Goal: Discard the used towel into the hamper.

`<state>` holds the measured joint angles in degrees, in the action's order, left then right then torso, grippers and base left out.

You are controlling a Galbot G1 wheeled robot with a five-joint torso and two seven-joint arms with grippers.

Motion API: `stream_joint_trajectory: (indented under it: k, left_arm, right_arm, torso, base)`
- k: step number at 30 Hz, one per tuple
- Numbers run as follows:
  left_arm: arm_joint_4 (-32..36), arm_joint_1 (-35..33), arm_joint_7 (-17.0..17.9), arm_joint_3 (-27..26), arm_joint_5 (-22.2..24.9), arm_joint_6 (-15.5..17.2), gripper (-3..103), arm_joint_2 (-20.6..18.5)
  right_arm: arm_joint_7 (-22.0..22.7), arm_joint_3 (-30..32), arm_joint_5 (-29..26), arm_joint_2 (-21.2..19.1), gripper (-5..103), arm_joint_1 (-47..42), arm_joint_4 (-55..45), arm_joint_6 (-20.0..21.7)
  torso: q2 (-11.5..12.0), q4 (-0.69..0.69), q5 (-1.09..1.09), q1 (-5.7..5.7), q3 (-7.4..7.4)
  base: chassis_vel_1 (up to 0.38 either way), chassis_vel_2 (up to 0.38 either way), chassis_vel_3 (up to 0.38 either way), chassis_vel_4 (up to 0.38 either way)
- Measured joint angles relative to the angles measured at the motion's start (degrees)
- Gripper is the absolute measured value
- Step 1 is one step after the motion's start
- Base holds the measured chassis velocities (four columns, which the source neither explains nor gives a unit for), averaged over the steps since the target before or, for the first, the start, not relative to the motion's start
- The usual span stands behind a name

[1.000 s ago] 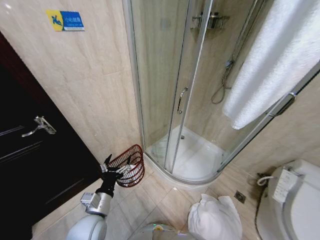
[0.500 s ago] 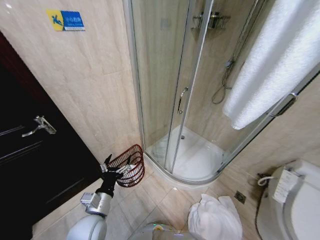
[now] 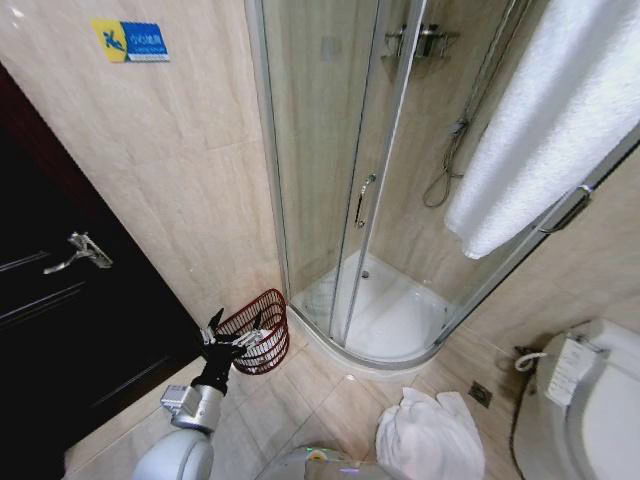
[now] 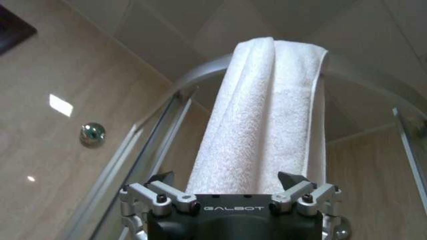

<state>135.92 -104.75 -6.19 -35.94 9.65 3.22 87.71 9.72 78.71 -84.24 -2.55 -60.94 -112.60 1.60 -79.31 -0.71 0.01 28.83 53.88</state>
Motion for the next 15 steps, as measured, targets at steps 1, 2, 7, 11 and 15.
stream_joint_trajectory:
  k: [1, 2, 7, 11, 15]
  left_arm:
    - [0.00, 0.00, 0.00, 0.00, 0.00, 0.00, 100, 0.00]
    - [0.00, 0.00, 0.00, 0.00, 0.00, 0.00, 100, -0.01]
    - [0.00, 0.00, 0.00, 0.00, 0.00, 0.00, 100, -0.01]
    - [0.00, 0.00, 0.00, 0.00, 0.00, 0.00, 100, -0.01]
    - [0.00, 0.00, 0.00, 0.00, 0.00, 0.00, 100, -0.01]
  right_arm:
    - [1.66, 0.81, -0.24, -1.57, 100, -1.08, 0.62, 0.00]
    - [4.04, 1.26, -0.70, -3.24, 100, -1.88, 1.27, 0.00]
    - [12.12, 1.62, -2.46, -7.58, 100, -3.77, 2.63, -0.55]
    - [17.28, 1.46, -3.90, -10.20, 100, -5.27, 2.34, -2.33]
    - [18.03, 1.26, -5.84, -11.71, 100, -6.03, 1.87, -3.91]
  torso:
    - [0.00, -0.01, -0.02, 0.00, 0.00]
    - [0.00, 0.00, -0.02, 0.00, 0.00]
    - [0.00, 0.00, -0.03, 0.00, 0.00]
    - [0.00, 0.00, 0.00, 0.00, 0.00]
    - [0.00, 0.00, 0.00, 0.00, 0.00]
  base:
    - [0.000, 0.000, 0.000, 0.000]
    - [0.000, 0.000, 0.000, 0.000]
    - [0.000, 0.000, 0.000, 0.000]
    - [0.000, 0.000, 0.000, 0.000]
    - [0.000, 0.000, 0.000, 0.000]
